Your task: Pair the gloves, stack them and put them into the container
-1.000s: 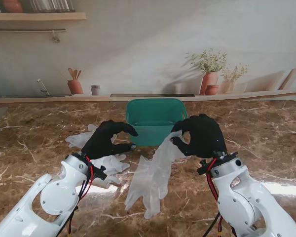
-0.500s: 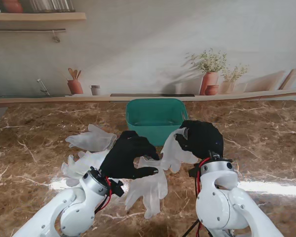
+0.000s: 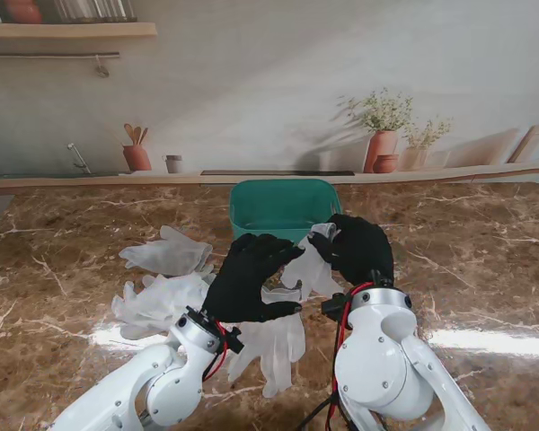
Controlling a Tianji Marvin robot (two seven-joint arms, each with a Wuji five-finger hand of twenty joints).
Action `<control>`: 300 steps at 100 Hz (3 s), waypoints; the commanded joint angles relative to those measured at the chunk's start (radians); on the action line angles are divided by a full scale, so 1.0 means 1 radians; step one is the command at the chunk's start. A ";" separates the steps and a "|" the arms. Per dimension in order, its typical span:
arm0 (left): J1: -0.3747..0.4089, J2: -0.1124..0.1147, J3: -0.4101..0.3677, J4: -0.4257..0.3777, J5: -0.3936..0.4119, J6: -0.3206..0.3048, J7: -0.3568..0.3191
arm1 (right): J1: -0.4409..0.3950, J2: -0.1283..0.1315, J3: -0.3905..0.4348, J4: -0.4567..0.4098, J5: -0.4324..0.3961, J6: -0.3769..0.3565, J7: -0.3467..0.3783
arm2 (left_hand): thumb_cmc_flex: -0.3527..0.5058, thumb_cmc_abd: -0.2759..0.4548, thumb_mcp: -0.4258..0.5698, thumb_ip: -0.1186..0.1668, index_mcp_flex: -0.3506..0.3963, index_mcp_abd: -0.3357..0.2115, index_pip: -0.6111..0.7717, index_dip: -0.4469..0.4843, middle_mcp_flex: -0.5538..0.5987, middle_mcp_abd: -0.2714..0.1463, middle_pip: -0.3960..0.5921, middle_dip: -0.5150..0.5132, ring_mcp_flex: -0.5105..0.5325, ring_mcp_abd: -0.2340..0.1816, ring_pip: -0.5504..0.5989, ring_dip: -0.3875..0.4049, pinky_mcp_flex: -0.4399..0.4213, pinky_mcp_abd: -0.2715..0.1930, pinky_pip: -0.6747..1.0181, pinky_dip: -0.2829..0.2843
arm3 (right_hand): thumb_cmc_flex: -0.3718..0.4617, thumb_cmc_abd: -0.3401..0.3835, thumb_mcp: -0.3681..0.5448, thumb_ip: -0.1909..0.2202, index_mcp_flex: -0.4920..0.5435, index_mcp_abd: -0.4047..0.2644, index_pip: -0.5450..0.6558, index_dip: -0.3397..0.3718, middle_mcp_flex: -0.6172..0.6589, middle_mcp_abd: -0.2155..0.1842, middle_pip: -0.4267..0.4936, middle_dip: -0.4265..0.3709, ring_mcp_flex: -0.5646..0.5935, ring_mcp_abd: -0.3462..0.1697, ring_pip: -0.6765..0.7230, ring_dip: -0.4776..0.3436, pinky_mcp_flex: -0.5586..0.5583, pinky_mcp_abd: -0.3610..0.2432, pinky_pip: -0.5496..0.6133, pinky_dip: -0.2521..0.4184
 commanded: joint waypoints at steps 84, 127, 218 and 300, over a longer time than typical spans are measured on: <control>0.009 -0.055 -0.007 -0.007 -0.071 -0.001 0.097 | -0.030 -0.068 0.004 -0.032 0.230 0.054 -0.054 | 0.418 0.502 -0.529 0.053 0.105 -0.169 0.261 0.121 0.027 -0.029 0.084 0.033 -0.014 -0.058 0.063 0.043 -0.010 -0.071 -0.041 0.142 | -0.012 0.041 -0.038 -0.006 -0.005 0.021 -0.013 -0.026 0.055 0.006 0.016 -0.091 0.046 -0.020 -0.006 -0.061 0.053 -0.040 0.069 -0.027; 0.056 -0.101 -0.052 -0.050 -0.293 -0.092 0.091 | -0.064 -0.046 0.033 -0.023 0.229 -0.006 -0.016 | 0.390 0.210 -0.110 -0.019 0.288 -0.279 0.715 0.234 0.635 -0.037 0.294 0.339 0.477 0.001 0.401 0.222 0.078 0.029 0.466 0.057 | -0.019 0.043 -0.048 -0.002 -0.066 -0.043 -0.012 -0.017 0.033 -0.007 -0.039 -0.101 0.008 -0.023 -0.078 -0.072 -0.065 -0.083 0.025 -0.004; 0.122 -0.056 -0.148 -0.157 -0.496 -0.108 -0.174 | -0.014 0.025 0.017 0.360 -0.294 -0.563 -0.267 | 0.320 0.137 0.066 -0.060 0.351 -0.240 0.658 0.320 0.781 -0.028 0.302 0.318 0.607 0.020 0.422 0.259 0.110 0.063 0.529 0.047 | -0.043 -0.100 -0.152 0.045 -0.653 0.169 -0.779 -0.156 -0.837 -0.053 -0.027 0.124 -0.747 -0.091 -0.167 0.092 -0.629 -0.079 -0.413 0.159; 0.325 0.041 -0.365 -0.296 -0.419 -0.099 -0.486 | -0.213 0.069 0.138 0.237 -0.168 -0.936 0.023 | 0.308 0.084 -0.061 -0.049 0.464 -0.237 0.641 0.056 0.775 -0.030 0.210 0.268 0.548 0.047 0.331 0.206 0.105 0.104 0.486 0.056 | 0.022 -0.010 -0.028 -0.059 0.017 -0.124 -0.018 -0.027 -0.121 -0.015 -0.152 0.082 -0.239 -0.037 -0.186 0.027 -0.287 -0.029 -0.150 0.162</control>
